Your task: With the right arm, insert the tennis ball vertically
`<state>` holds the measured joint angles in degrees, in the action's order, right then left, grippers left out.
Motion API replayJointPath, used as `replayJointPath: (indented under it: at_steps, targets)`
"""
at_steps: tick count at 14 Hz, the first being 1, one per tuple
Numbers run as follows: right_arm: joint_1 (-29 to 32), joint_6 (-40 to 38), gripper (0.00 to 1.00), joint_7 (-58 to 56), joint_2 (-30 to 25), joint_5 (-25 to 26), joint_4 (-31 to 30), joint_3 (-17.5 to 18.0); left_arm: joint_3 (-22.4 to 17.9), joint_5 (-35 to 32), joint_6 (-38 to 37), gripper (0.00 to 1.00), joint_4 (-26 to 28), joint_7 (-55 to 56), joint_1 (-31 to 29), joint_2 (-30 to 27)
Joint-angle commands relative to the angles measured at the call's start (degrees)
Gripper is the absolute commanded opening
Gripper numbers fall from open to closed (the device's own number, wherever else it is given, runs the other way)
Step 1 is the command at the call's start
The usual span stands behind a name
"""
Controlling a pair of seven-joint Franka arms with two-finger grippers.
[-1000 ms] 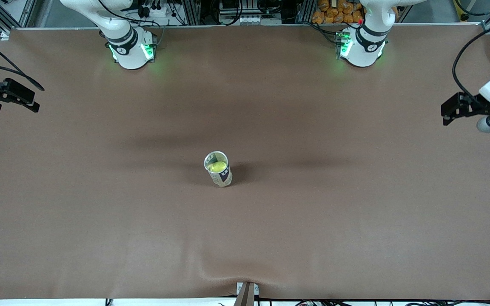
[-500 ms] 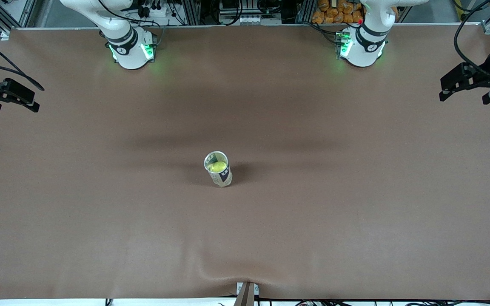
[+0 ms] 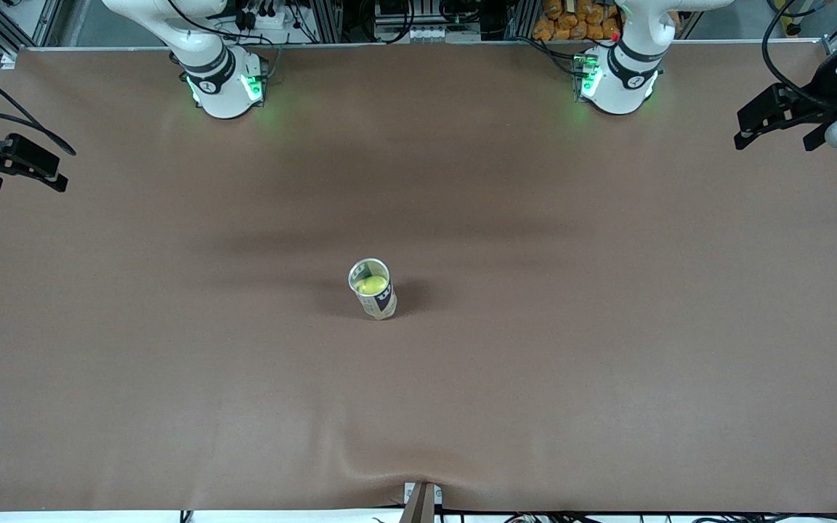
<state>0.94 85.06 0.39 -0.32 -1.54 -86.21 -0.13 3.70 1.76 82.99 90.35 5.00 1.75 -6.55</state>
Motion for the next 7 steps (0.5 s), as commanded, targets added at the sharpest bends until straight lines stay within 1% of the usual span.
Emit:
replayJointPath:
  at_steps: [1,3,7]
  targets:
    - [0.9,-0.2,1.0,-0.8,-0.3,-1.0,-0.1,0.4,-0.4,0.7,1.0,1.0,1.8,1.2,-0.1,-1.9]
    - [0.9,-0.2,1.0,-0.8,-0.2,-1.0,-0.1,0.4,-0.5,0.4,0.7,1.0,0.4,0.9,-0.2,-0.7]
    - [0.9,-0.2,1.0,-0.8,-0.3,-1.0,-0.1,0.4,-0.4,-2.1,0.5,1.0,0.0,1.3,-0.2,-0.5]
